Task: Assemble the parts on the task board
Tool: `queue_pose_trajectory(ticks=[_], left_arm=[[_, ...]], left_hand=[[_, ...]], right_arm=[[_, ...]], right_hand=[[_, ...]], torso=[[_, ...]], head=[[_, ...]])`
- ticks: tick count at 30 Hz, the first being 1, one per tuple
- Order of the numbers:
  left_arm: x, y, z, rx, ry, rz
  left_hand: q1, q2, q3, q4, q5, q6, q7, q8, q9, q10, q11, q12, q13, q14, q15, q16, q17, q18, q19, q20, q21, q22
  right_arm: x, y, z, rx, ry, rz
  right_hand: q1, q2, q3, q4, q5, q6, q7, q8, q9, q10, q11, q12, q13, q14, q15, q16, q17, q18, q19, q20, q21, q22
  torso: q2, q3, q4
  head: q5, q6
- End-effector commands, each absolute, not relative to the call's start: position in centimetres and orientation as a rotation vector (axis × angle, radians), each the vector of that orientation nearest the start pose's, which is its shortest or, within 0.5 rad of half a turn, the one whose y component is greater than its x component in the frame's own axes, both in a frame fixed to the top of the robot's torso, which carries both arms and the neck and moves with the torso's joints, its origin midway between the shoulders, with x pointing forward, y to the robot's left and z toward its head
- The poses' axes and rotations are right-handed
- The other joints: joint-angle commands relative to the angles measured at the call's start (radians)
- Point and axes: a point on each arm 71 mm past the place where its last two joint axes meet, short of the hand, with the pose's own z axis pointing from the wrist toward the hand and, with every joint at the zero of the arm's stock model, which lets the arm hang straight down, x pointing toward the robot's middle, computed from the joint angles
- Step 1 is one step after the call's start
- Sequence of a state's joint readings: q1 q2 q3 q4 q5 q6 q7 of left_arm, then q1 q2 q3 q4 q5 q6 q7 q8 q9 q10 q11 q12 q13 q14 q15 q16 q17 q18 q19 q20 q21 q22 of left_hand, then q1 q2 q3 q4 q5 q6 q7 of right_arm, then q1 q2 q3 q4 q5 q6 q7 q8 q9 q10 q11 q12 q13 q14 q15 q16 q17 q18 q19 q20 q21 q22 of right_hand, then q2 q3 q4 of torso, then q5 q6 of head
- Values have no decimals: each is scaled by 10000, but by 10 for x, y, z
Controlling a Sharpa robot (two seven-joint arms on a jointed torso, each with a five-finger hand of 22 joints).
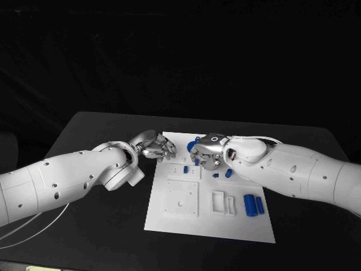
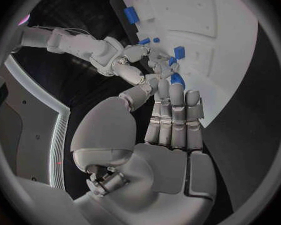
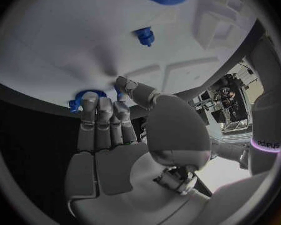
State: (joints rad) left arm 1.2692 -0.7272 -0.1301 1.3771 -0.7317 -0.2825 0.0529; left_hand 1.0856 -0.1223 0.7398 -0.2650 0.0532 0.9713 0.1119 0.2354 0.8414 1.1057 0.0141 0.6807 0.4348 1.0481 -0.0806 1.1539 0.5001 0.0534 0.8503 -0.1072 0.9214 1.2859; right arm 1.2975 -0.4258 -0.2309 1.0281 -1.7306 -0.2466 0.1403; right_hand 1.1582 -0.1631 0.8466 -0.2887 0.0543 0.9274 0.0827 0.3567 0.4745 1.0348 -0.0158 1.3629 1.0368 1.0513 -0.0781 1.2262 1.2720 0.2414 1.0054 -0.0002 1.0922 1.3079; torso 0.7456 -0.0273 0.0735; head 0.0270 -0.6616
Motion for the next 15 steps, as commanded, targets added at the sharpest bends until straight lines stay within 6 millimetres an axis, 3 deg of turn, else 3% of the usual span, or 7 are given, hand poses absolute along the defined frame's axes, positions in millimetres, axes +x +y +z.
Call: queue_pose_trajectory(ticks=[1, 7, 15], left_arm=[[513, 185, -195, -4166, 18145, -10442], [513, 185, -195, -4170, 18149, -10436], [513, 185, -196, -4178, 18209, -10416]], left_hand=[[-39, 53, -2, 76, -26, -11, 55, -47, -8, -8, 54, -42, -15, 6, 22, -48, 10, -167, -49, -683, -60, 12], [-27, 59, 6, 77, -24, -19, 56, -49, -7, -16, 55, -44, -17, 5, 23, -50, 11, -164, -48, -683, -63, 13], [-12, 53, 13, 72, -24, -30, 58, -52, -7, -26, 57, -47, -20, 4, 23, -52, 12, -160, -48, -683, -67, 16]], right_arm=[[547, -110, -217, -7363, 16042, 5458], [547, -110, -217, -7341, 16077, 5445], [548, -111, -217, -7305, 16172, 5385]], right_hand=[[-140, 150, -163, 40, -55, 341, 190, 120, 45, -29, 101, -30, -41, -68, -46, 59, -40, 204, -33, -38, 40, -18], [-607, 413, -612, 144, -58, 489, 338, 141, 51, -30, 247, -29, -124, -76, -42, 88, -136, 204, 2, -33, 64, -76], [-830, 552, -1003, 142, -57, 711, 273, 210, 90, -15, 193, -4, -200, -73, -51, 134, -224, 204, 16, -51, 82, -134]], torso=[[3, 9, 0], [8, 6, 4], [7, -5, 3]], head=[[3, 8], [-9, 2], [-29, -1]])
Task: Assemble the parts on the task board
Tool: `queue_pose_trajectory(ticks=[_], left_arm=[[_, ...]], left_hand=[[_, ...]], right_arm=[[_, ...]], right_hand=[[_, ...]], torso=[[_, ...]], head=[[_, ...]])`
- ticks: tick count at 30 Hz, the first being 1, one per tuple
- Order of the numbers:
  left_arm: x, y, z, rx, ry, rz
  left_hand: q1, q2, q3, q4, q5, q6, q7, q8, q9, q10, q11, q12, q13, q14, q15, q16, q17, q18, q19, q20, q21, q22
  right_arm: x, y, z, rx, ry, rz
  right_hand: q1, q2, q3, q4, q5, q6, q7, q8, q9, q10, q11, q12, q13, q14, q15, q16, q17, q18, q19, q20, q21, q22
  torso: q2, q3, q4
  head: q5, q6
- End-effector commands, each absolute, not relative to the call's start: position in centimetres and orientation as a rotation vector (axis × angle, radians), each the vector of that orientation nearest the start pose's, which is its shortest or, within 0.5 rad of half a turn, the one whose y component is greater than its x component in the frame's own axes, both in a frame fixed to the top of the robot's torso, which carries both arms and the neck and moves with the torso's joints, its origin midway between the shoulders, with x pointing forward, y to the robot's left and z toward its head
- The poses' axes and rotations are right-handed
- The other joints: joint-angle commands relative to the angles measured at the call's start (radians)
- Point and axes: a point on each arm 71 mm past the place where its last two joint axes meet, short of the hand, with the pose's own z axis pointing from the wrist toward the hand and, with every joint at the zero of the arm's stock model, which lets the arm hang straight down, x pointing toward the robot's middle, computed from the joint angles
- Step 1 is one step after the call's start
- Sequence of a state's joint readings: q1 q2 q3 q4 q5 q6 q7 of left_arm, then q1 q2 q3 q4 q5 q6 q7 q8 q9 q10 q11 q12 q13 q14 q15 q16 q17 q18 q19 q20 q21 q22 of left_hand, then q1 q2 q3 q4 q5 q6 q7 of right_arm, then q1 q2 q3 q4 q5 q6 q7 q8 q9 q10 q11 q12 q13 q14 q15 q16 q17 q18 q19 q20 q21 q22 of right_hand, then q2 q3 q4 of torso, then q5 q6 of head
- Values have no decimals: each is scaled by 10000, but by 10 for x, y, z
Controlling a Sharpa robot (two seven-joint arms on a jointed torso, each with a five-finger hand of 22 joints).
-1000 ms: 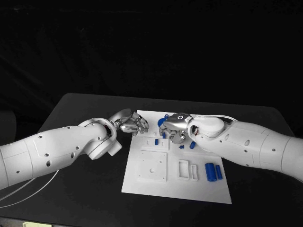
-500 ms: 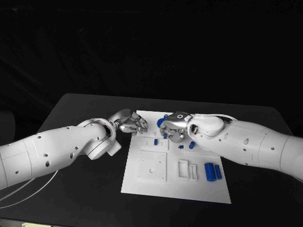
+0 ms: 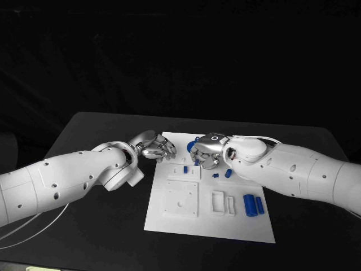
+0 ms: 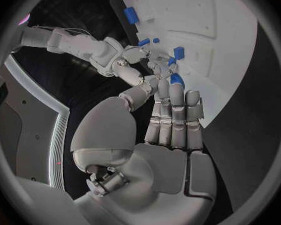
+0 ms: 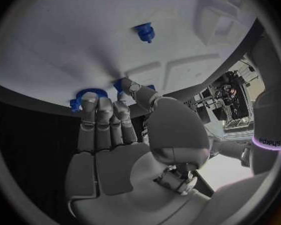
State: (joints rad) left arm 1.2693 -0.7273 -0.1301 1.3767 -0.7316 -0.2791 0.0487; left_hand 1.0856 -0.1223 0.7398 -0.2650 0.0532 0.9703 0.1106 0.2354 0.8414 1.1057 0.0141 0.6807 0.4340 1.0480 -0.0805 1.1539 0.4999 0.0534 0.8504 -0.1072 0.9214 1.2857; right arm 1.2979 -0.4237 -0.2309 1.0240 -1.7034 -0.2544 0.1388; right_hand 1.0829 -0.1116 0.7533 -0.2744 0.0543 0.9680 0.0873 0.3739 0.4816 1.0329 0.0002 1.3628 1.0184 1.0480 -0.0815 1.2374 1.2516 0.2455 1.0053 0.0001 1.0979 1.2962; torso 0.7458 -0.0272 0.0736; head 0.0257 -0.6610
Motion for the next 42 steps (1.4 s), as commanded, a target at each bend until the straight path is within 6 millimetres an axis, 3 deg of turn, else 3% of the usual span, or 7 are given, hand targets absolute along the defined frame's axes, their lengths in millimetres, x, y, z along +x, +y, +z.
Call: queue_pose_trajectory(ticks=[1, 32, 42], left_arm=[[513, 185, -196, -4179, 18209, -10412], [512, 185, -195, -4204, 18154, -10574], [513, 187, -194, -4562, 18073, -10868]], left_hand=[[-8, 50, 14, 70, -24, -25, 72, -54, -6, -30, 58, -48, -13, 3, 23, -53, 13, -159, -48, -683, -69, 18], [33, 70, 46, 77, -21, -51, 82, -59, -1, -59, 68, -54, -21, -8, 31, -66, 14, -155, -52, -673, -89, 25], [-28, 85, 15, 140, -28, -73, 93, -66, -2, -80, 83, -69, -36, -16, 46, -79, 14, -163, -58, -657, -104, 33]], right_arm=[[548, -111, -217, -7313, 16211, 5374], [551, -122, -217, -6336, 16499, 5348], [555, -139, -213, -3822, 17339, 6519]], right_hand=[[-164, 74, -182, 26, -58, 329, 214, 41, 24, 5, 20, 0, -32, -41, -22, 32, -38, 163, 19, -53, 27, -31], [-411, 709, -566, -73, -55, 630, 50, 133, 144, 13, -151, 43, -152, -29, -88, 127, -217, 163, 47, -95, 48, -172], [-455, 796, -628, -130, -55, 615, 50, 123, 163, 9, -151, 52, -161, -30, -98, 135, -245, 163, 48, -106, 55, -190]], torso=[[9, -5, 4], [4, -7, -3], [1, -15, -4]], head=[[-16, -5], [-52, -36], [-52, 18]])
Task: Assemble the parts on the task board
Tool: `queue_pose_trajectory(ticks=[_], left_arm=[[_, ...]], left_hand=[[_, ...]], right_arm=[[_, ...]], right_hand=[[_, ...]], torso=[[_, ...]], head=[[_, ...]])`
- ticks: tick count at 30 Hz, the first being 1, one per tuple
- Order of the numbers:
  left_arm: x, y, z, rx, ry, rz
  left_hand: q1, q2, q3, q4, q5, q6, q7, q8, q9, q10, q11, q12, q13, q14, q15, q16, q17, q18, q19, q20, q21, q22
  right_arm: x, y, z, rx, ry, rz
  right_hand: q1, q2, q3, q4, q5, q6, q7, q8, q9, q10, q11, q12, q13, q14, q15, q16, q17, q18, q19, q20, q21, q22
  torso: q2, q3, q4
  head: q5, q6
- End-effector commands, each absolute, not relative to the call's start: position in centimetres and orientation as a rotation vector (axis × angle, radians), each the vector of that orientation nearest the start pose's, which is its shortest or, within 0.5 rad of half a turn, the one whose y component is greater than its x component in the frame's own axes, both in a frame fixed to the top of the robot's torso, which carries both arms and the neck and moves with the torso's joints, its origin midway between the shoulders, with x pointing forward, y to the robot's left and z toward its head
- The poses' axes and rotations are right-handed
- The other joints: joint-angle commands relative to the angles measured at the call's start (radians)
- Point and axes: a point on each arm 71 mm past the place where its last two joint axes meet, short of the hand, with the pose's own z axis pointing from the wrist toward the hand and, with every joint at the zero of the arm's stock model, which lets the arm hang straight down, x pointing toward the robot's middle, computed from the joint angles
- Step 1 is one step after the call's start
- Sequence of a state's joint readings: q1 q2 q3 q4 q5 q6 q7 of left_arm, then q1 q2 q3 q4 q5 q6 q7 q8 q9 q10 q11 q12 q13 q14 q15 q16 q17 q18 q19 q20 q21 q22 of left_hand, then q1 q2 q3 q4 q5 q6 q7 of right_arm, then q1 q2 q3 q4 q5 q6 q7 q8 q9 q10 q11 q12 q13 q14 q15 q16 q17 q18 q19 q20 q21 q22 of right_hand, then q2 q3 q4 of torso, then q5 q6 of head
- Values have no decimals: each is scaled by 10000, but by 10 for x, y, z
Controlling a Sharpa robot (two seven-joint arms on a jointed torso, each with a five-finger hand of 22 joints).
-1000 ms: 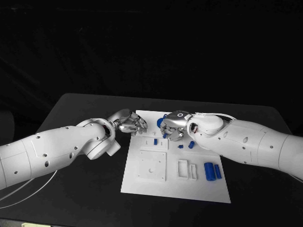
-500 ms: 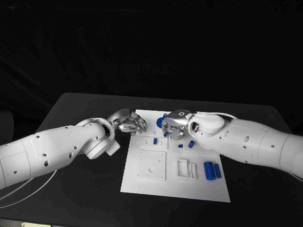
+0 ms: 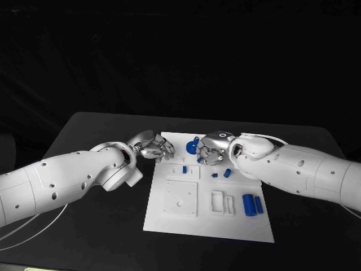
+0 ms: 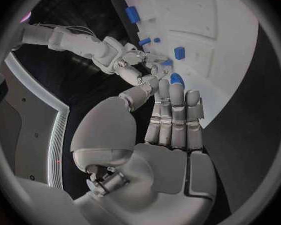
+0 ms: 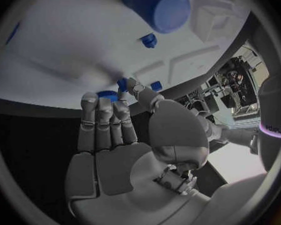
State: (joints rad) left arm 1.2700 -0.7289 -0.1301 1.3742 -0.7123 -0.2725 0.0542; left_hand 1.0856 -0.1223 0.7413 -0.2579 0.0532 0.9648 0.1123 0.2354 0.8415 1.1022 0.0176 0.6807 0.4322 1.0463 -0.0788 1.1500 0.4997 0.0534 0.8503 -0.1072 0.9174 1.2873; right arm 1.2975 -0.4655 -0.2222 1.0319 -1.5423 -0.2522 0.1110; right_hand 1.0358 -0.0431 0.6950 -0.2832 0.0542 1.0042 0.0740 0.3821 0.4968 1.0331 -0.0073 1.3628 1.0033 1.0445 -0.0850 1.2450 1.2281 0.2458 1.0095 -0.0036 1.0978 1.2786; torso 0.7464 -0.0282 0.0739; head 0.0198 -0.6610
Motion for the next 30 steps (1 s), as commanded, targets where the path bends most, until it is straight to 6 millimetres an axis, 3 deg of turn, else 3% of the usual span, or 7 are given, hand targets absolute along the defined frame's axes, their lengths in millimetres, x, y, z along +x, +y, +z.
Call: queue_pose_trajectory(ticks=[1, 5, 12, 21, 22, 26, 30], left_arm=[[514, 187, -194, -4659, 18047, -10906], [515, 189, -191, -4662, 17761, -11105], [514, 186, -186, -4402, 17325, -11523], [513, 181, -180, -3293, 16490, -11659], [513, 180, -179, -3238, 16437, -11677], [512, 176, -177, -2655, 16124, -11631], [516, 174, -182, -3540, 16701, -11692]], left_hand=[[-67, 77, -23, 103, -29, -74, 95, -101, -20, -69, 61, -92, -34, -3, 36, -46, 17, -165, -60, -652, -69, 23], [-531, -71, -481, 369, -43, -210, 159, -207, -106, -97, 108, -170, -88, -3, 72, -42, 33, -162, -58, -624, -61, 63], [-876, -223, -1281, 383, -42, -319, 200, -317, -228, -169, 148, -303, -171, -121, 112, -146, 13, -124, -196, -584, -172, 78], [-398, -259, -1384, 34, -30, -342, 224, -383, -352, -241, 190, -432, -249, -210, 159, -274, -27, -106, -297, -535, -290, 63], [28, -238, -1269, -208, -19, -225, 171, -335, -363, -251, 191, -464, -270, -228, 163, -310, -38, -96, -323, -524, -322, 61], [178, -27, -1282, -204, -21, -200, 184, -399, -499, -249, 224, -576, -344, -230, 209, -381, -59, -128, -325, -476, -378, 50], [293, -37, -1366, -203, -21, -177, 204, -474, -671, -221, 260, -754, -457, -241, 250, -489, -91, -144, -339, -437, -466, 34]], right_arm=[[556, -140, -211, -3533, 17388, 6646], [560, -148, -200, -2154, 17631, 7264], [564, -161, -187, -105, 18476, 8144], [561, -166, -184, 2111, 19785, 9471], [561, -167, -184, 2463, 19964, 9651], [560, -167, -187, 3423, 20624, 10238], [557, -165, -188, 3969, 20998, 10737]], right_hand=[[12, 116, -49, -45, -55, 250, 184, 39, 13, 5, -76, 52, -11, 3, -63, 59, -12, 160, 4, -69, 56, -15], [-5, 159, -67, -54, -54, 228, 190, 26, 18, -10, -71, 51, -14, -7, -64, 58, -24, 160, -12, -70, 51, -23], [-26, 232, -98, -72, -54, 190, 202, 5, 30, -48, -58, 51, -13, -34, -66, 58, -41, 160, -50, -69, 43, -33], [-45, 293, -141, -85, -54, 149, 216, -16, 46, -100, -43, 53, -9, -78, -64, 56, -55, 160, -103, -62, 32, -41], [-49, 306, -148, -84, -54, 142, 219, -20, 49, -109, -40, 52, -8, -86, -63, 55, -58, 160, -112, -60, 29, -43], [-65, 354, -180, -87, -54, 115, 230, -33, 61, -147, -29, 54, -5, -116, -58, 57, -66, 160, -147, -52, 23, -48], [-71, 390, -206, -91, -54, 97, 237, -41, 74, -176, -22, 59, 0, -142, -53, 62, -70, 160, -176, -44, 22, -50]], torso=[[-1, -8, -12], [-5, -2, -18], [-10, -6, -25], [-52, 6, -66], [-62, 11, -78], [-112, 20, -116], [-170, 17, -184]], head=[[9, 25], [16, 56], [-10, 132], [-30, 274], [-23, 273], [-20, 283], [43, 280]])
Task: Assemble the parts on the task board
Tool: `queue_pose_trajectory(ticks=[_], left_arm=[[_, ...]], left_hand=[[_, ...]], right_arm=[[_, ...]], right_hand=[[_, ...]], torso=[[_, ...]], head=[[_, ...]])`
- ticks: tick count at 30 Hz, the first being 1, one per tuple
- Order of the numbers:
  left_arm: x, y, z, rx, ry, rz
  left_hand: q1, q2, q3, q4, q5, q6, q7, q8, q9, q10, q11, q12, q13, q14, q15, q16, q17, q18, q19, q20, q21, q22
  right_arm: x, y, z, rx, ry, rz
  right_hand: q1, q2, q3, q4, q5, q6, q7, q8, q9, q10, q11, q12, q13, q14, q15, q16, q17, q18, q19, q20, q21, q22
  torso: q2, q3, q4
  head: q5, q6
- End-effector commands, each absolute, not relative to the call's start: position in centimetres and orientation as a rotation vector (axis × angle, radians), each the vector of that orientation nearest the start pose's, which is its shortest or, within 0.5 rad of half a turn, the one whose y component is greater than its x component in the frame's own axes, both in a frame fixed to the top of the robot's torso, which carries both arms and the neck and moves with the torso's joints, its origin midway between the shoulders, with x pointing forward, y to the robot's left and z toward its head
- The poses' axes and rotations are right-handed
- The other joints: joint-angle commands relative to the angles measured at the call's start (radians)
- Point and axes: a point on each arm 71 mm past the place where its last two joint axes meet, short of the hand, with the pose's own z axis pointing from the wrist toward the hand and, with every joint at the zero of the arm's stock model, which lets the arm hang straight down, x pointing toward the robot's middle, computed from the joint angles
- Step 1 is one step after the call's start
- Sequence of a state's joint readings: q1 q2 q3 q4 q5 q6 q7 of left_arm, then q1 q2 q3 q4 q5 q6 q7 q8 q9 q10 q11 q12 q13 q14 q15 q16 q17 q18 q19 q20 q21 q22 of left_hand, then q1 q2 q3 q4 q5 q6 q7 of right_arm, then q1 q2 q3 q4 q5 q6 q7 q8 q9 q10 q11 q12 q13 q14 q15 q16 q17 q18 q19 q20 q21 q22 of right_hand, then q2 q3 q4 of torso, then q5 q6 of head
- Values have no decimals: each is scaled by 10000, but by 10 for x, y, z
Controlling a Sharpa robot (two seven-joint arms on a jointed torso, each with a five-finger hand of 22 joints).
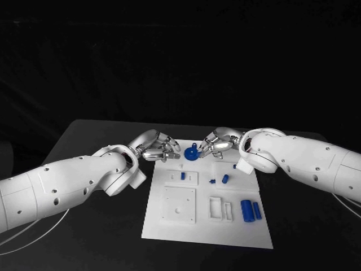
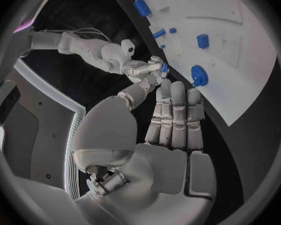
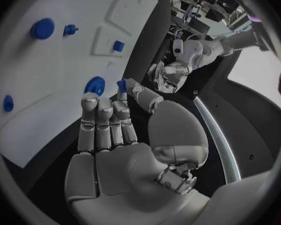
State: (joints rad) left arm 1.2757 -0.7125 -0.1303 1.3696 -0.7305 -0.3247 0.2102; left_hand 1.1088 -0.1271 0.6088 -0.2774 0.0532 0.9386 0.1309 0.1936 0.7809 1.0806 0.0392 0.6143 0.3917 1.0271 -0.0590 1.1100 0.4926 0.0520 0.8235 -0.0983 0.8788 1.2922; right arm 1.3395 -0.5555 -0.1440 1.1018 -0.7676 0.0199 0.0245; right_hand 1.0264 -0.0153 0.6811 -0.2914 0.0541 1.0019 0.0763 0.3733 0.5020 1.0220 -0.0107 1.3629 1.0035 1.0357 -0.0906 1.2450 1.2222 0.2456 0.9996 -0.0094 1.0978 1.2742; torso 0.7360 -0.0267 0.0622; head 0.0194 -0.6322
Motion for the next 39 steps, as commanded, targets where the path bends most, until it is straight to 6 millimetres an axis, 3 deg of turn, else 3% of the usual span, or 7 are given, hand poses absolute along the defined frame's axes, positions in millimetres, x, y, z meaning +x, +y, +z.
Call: queue_pose_trajectory(ticks=[1, 6, 10, 12, 18, 23, 39], left_arm=[[516, 174, -185, -4166, 17047, -11845], [515, 172, -196, -6304, 18348, -12081], [513, 170, -201, -6800, 19090, -12090], [512, 168, -203, -6831, 19470, -12010], [507, 161, -207, -6660, 20390, -12216], [505, 156, -206, -6020, 20443, -12370], [504, 151, -203, -4926, 20151, -12354]], left_hand=[[-212, 72, -150, 207, -40, 111, 31, -57, -95, 13, 61, -129, -76, -42, 74, -113, -27, -157, -58, -499, -98, -23], [-1565, 291, -676, 1298, -26, 92, 58, -133, -254, 62, 83, -291, -173, -21, 100, -194, -39, -174, -52, -470, -220, -65], [-1955, 257, -829, 1688, -39, -91, 110, -251, -367, 179, 38, -322, -195, 67, 39, -161, -3, -94, -16, -527, -254, -64], [-2597, 490, -983, 2313, -43, -110, 116, -266, -412, 302, 16, -331, -206, 161, 10, -123, 25, -83, 51, -538, -271, -79], [-2956, 471, -1139, 2781, -41, -63, 72, -224, -455, 370, -24, -416, -246, 174, -40, -126, 59, -22, 52, -596, -308, -55], [-3196, 710, -1954, 2833, -35, -96, 56, -201, -496, 394, -37, -526, -278, 111, -57, -135, 116, 22, -53, -619, -374, 2], [-2574, 642, -2268, 2480, -39, -435, 128, -379, -686, 260, 30, -672, -310, 55, -6, -185, 151, 30, -84, -577, -439, 53]], right_arm=[[555, -164, -188, 3974, 21069, 10805], [549, -161, -187, 3873, 21209, 11032], [544, -160, -187, 3789, 21242, 11146], [542, -160, -186, 3751, 21251, 11221], [539, -158, -186, 3696, 21246, 11304], [538, -156, -186, 3736, 21297, 11428], [534, -148, -187, 3513, 21691, 11618]], right_hand=[[23, 116, -71, -9, -53, 117, 215, 46, 23, -69, 13, 60, -2, -58, 3, 63, -12, 162, -81, 15, 22, -6], [24, 137, -85, -11, -53, 108, 218, 42, 31, -85, 16, 64, 1, -71, 6, 68, -14, 162, -95, 19, 24, -7], [25, 146, -92, -11, -53, 103, 220, 40, 35, -91, 18, 66, 3, -77, 7, 70, -15, 162, -101, 20, 25, -7], [25, 152, -96, -11, -53, 100, 221, 39, 37, -95, 19, 68, 4, -81, 8, 71, -16, 162, -106, 22, 25, -7], [30, 163, -104, -14, -53, 94, 222, 37, 43, -104, 21, 71, 5, -89, 10, 74, -17, 162, -114, 23, 27, -7], [35, 172, -110, -15, -53, 90, 223, 35, 48, -110, 22, 73, 7, -95, 11, 77, -18, 162, -119, 24, 29, -7], [43, 188, -119, -17, -53, 81, 226, 32, 56, -122, 25, 78, 9, -105, 13, 84, -21, 162, -129, 26, 34, -7]], torso=[[-84, 12, -73], [-128, 38, -107], [-148, 54, -134], [-161, 60, -149], [-160, 75, -158], [-142, 63, -135], [-135, 43, -130]], head=[[56, -9], [75, -42], [91, -57], [94, -70], [105, -75], [79, -68], [43, -118]])
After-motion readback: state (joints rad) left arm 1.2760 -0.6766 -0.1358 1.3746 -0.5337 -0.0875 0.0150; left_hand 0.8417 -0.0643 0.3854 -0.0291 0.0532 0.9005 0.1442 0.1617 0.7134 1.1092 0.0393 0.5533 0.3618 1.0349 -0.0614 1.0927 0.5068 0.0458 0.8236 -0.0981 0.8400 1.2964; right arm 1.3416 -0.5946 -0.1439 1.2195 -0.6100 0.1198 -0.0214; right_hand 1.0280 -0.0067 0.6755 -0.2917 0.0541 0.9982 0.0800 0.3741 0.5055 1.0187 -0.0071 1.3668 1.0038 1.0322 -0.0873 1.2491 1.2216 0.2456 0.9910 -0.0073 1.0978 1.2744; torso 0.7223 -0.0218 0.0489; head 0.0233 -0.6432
